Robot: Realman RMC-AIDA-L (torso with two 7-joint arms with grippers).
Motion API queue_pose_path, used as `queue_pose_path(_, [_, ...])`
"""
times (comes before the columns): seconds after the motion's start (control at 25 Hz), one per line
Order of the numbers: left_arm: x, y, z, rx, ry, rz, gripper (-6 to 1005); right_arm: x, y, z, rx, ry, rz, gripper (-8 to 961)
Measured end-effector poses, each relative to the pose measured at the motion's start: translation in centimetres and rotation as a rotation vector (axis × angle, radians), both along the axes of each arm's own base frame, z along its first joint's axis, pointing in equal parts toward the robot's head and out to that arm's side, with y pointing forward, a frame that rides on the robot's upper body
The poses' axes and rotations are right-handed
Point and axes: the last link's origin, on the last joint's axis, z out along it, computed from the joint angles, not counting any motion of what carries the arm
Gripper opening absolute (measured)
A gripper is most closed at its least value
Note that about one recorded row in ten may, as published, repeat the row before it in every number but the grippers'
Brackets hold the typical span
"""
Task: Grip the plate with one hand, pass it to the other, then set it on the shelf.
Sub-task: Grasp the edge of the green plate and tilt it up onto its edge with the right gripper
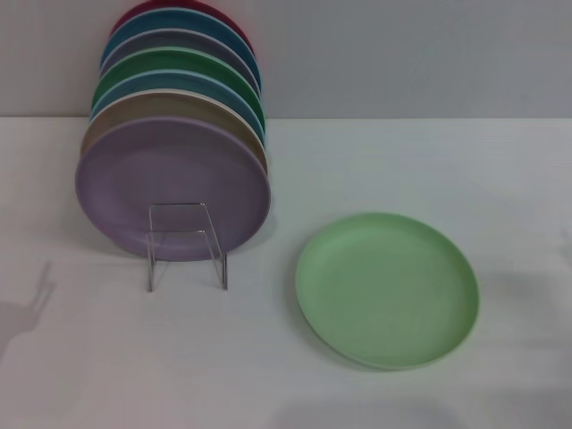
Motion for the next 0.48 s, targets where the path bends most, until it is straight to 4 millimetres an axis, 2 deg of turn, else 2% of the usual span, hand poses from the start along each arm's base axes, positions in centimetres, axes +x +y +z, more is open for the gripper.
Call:
queue_pose_path(0.32, [0.0,0.1,0.0,0.0,0.0,-0.002,800,-1.1,1.2,-0.3,-0.045,-0.007,0.061,813])
queue_pose_path(0.44, [0.0,0.1,0.0,-0.002,0.0,-0.001,800,-1.1,2.7,-0.2,-0.114,0.031,0.055,813])
queue_pose_path(0.48, [0.1,0.1,0.0,-0.002,0.0,-0.003,800,-1.2,4.3,0.1,-0.2,0.054,0.04,813])
